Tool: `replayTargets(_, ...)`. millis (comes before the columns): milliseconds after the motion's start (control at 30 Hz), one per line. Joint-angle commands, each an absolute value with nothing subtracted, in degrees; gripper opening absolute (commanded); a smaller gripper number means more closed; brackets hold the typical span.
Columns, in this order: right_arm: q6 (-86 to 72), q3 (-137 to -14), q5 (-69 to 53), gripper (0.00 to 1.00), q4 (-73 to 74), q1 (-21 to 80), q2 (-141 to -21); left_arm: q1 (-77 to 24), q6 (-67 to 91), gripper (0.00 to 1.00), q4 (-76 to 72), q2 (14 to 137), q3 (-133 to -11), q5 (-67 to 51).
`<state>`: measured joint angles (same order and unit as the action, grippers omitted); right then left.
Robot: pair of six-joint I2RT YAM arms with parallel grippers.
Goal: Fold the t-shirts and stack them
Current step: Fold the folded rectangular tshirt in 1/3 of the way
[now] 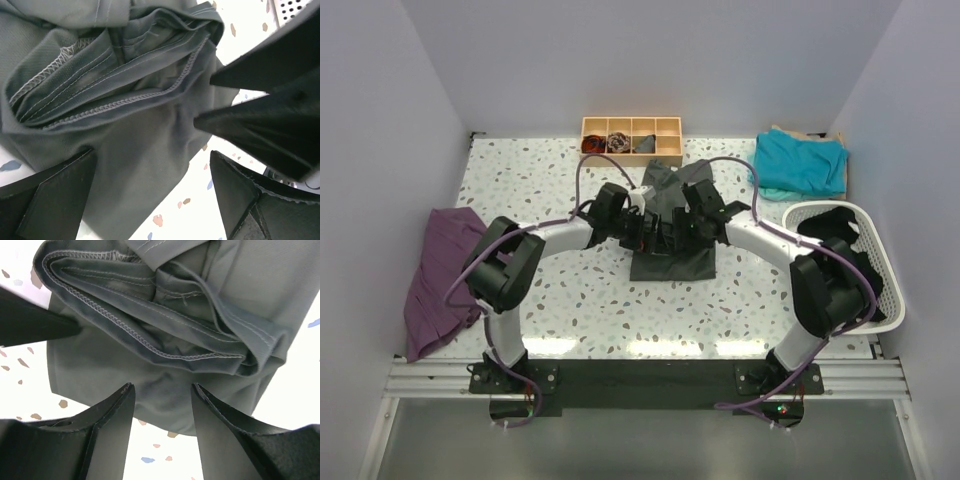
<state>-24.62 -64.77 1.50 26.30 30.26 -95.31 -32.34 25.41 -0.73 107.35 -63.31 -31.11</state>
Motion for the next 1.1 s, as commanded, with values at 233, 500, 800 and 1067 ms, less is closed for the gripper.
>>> replayTargets(233,-24.3,-67.8,3.7,0.54,24.4,30.1,-101.2,-32.2,27.6,1.0,-5.8,114.1,-71.5,-31.6)
replayTargets(500,-20.7,-74.1,9.6,0.56,24.2,28.9,-107.4,-31.2,23.4,1.0,-0.1,116.5,-76.2,-25.5)
replayTargets(800,-16.6,-79.4,15.3,0.57,24.0,26.5,-110.0,-30.1,20.0,1.0,1.5,116.1,-76.5,-20.3)
replayTargets(1067,-10.6,-82.1,23.8,0.59,23.8,24.5,-107.2,-30.0,17.2,1.0,2.4,112.3,-75.4,-15.7)
